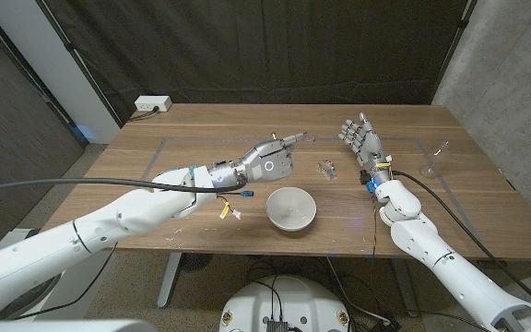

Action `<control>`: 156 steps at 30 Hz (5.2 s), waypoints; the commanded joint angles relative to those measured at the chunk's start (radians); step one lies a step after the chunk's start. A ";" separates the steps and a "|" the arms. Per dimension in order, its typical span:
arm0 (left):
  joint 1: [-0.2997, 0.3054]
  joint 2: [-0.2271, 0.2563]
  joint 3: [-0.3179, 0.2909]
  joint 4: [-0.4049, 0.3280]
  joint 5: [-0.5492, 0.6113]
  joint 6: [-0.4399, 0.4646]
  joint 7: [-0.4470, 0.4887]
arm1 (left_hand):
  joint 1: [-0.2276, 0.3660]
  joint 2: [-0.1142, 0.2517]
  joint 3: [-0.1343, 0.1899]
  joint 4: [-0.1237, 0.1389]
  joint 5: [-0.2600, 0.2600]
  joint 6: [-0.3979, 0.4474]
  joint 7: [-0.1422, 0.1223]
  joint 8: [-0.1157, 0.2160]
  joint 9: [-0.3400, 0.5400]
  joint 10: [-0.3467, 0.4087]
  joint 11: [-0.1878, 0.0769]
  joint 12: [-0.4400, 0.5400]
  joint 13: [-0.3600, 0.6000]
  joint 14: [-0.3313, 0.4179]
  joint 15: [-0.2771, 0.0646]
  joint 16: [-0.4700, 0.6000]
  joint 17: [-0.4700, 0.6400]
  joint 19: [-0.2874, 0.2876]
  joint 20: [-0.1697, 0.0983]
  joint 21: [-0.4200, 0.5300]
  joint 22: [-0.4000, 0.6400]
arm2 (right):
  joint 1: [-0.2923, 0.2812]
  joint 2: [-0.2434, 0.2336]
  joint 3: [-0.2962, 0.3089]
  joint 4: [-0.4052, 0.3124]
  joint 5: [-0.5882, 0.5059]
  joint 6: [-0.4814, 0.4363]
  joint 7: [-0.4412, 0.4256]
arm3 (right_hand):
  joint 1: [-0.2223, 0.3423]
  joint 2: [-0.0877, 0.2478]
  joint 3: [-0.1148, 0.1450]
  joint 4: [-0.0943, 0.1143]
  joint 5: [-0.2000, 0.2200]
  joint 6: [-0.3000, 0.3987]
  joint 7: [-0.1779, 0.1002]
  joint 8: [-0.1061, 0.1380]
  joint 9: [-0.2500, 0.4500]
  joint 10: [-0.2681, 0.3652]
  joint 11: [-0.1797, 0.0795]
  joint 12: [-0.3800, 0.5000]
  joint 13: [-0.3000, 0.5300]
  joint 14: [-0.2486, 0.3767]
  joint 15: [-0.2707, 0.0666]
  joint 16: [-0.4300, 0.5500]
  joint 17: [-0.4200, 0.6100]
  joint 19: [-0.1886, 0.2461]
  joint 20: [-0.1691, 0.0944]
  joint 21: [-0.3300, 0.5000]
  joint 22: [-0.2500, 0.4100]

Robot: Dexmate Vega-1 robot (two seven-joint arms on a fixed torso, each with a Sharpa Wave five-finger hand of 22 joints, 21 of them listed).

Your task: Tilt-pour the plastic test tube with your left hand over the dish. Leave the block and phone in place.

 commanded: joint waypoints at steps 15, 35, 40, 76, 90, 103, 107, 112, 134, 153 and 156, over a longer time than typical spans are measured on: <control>0.074 -0.121 -0.064 0.037 -0.413 0.066 -0.068 | 0.010 0.005 0.028 0.030 0.007 -0.003 0.004 0.002 0.003 0.040 -0.040 0.004 0.006 0.002 -0.131 -0.001 0.003 0.001 -0.096 -0.003 -0.001 | -0.010 -0.023 0.008 -0.033 -0.004 -0.030 -0.018 | 0.004 0.006 -0.002 -0.002 -0.003 0.007 0.000 0.003 0.001 0.006 0.001 0.007 0.003 0.008 -0.002 -0.001 0.005 0.015 -0.002 -0.004 0.004; 0.168 -0.208 -0.160 -0.024 -0.820 0.134 -0.197 | 0.017 0.006 0.038 0.031 0.005 -0.014 0.014 -0.002 0.004 0.055 -0.037 0.008 0.005 0.021 -0.130 0.002 0.003 0.012 -0.096 -0.001 -0.002 | -0.006 -0.022 0.018 -0.001 0.017 0.002 0.024 | 0.007 0.008 -0.002 -0.004 -0.003 0.008 0.001 0.004 0.002 0.005 0.000 0.006 0.003 0.008 -0.004 -0.001 0.005 0.016 -0.002 -0.006 0.004; 0.195 -0.232 -0.174 -0.025 -0.868 0.167 -0.163 | 0.018 0.006 0.039 0.032 0.005 -0.014 0.017 -0.002 0.004 0.055 -0.035 0.006 0.003 0.023 -0.129 0.002 0.002 0.014 -0.096 -0.001 -0.002 | 0.004 -0.021 0.016 0.011 0.022 0.001 0.041 | 0.007 0.008 -0.002 -0.004 -0.003 0.009 0.002 0.004 0.002 0.004 0.001 0.006 0.003 0.009 -0.004 -0.001 0.005 0.016 -0.002 -0.007 0.004; 0.275 -0.366 -0.299 0.103 -1.509 0.141 0.024 | 0.020 0.003 0.049 0.037 0.000 -0.015 0.032 -0.005 0.006 0.058 -0.026 0.005 0.000 0.044 -0.125 0.001 0.001 0.022 -0.078 -0.001 -0.002 | 0.021 -0.021 0.010 0.028 0.014 -0.015 0.036 | 0.008 0.009 -0.004 -0.005 -0.003 0.012 0.002 0.005 0.002 0.007 0.000 0.007 0.003 0.008 -0.003 -0.001 0.005 0.016 -0.001 -0.011 0.003; 0.265 -0.353 -0.296 0.140 -1.676 0.124 0.036 | 0.018 0.002 0.052 0.041 -0.002 -0.018 0.041 -0.007 0.007 0.058 -0.019 0.005 0.001 0.049 -0.122 0.000 0.001 0.021 -0.072 -0.003 -0.001 | 0.043 -0.018 0.004 0.058 0.024 -0.026 0.061 | 0.008 0.010 -0.005 -0.005 -0.004 0.012 0.002 0.004 0.002 0.004 0.002 0.005 0.003 0.008 -0.004 -0.001 0.005 0.018 -0.002 -0.011 0.003; 0.235 -0.364 -0.252 0.175 -1.561 0.251 0.182 | 0.019 0.001 0.055 0.043 -0.003 -0.021 0.044 -0.009 0.008 0.060 -0.020 0.006 0.003 0.051 -0.121 0.000 0.000 0.019 -0.070 -0.003 -0.001 | 0.049 -0.019 -0.005 0.050 0.017 -0.040 0.057 | 0.009 0.011 -0.005 -0.006 -0.004 0.013 0.002 0.004 0.002 0.005 0.000 0.005 0.003 0.007 -0.005 -0.002 0.005 0.019 -0.002 -0.012 0.003; 0.214 -0.360 -0.246 0.196 -1.567 0.283 0.177 | 0.019 0.000 0.056 0.044 -0.003 -0.019 0.043 -0.009 0.008 0.063 -0.021 0.006 0.002 0.051 -0.121 -0.001 0.000 0.017 -0.069 -0.004 -0.001 | 0.047 -0.018 -0.006 0.044 0.014 -0.043 0.050 | 0.009 0.011 -0.005 -0.006 -0.004 0.013 0.001 0.005 0.002 0.003 0.002 0.005 0.003 0.007 -0.005 -0.002 0.005 0.020 -0.002 -0.012 0.003; 0.191 -0.361 -0.240 0.222 -1.595 0.300 0.168 | 0.018 -0.003 0.057 0.045 -0.004 -0.019 0.042 -0.009 0.008 0.059 -0.022 0.004 0.002 0.047 -0.121 -0.002 0.000 0.007 -0.068 -0.008 -0.001 | 0.044 -0.017 -0.010 0.037 0.009 -0.049 0.041 | 0.009 0.011 -0.006 -0.006 -0.004 0.013 0.001 0.004 0.002 0.004 0.002 0.005 0.003 0.007 -0.005 -0.001 0.005 0.020 -0.002 -0.012 0.003; 0.076 -0.395 -0.197 0.409 -1.709 0.164 0.147 | 0.016 -0.006 0.060 0.050 -0.004 -0.019 0.037 -0.011 0.008 0.057 -0.027 0.001 0.002 0.031 -0.120 -0.003 0.000 -0.007 -0.062 -0.009 -0.001 | 0.046 -0.019 -0.023 0.006 -0.015 -0.069 0.012 | 0.011 0.013 -0.006 -0.006 -0.004 0.014 0.000 0.004 0.002 0.004 0.001 0.005 0.003 0.008 -0.005 -0.001 0.005 0.021 -0.002 -0.014 0.003; -0.008 -0.428 -0.130 0.514 -1.736 0.125 0.103 | 0.014 -0.008 0.064 0.055 -0.004 -0.018 0.037 -0.012 0.008 0.058 -0.026 0.000 0.004 0.029 -0.120 -0.001 0.000 -0.009 -0.060 -0.007 -0.001 | 0.043 -0.019 -0.021 -0.004 -0.018 -0.079 -0.008 | 0.011 0.014 -0.007 -0.006 -0.004 0.014 0.001 0.004 0.002 0.005 0.002 0.005 0.003 0.007 -0.004 -0.002 0.005 0.021 -0.003 -0.015 0.004; -0.002 -0.419 -0.126 0.499 -1.717 0.153 0.118 | 0.015 -0.008 0.065 0.055 -0.004 -0.020 0.038 -0.013 0.008 0.056 -0.026 0.000 0.005 0.029 -0.120 -0.001 0.000 -0.009 -0.059 -0.006 -0.001 | 0.040 -0.019 -0.021 -0.007 -0.019 -0.078 -0.011 | 0.011 0.014 -0.007 -0.006 -0.004 0.014 0.000 0.004 0.002 0.004 0.002 0.005 0.003 0.007 -0.005 -0.002 0.005 0.021 -0.003 -0.015 0.004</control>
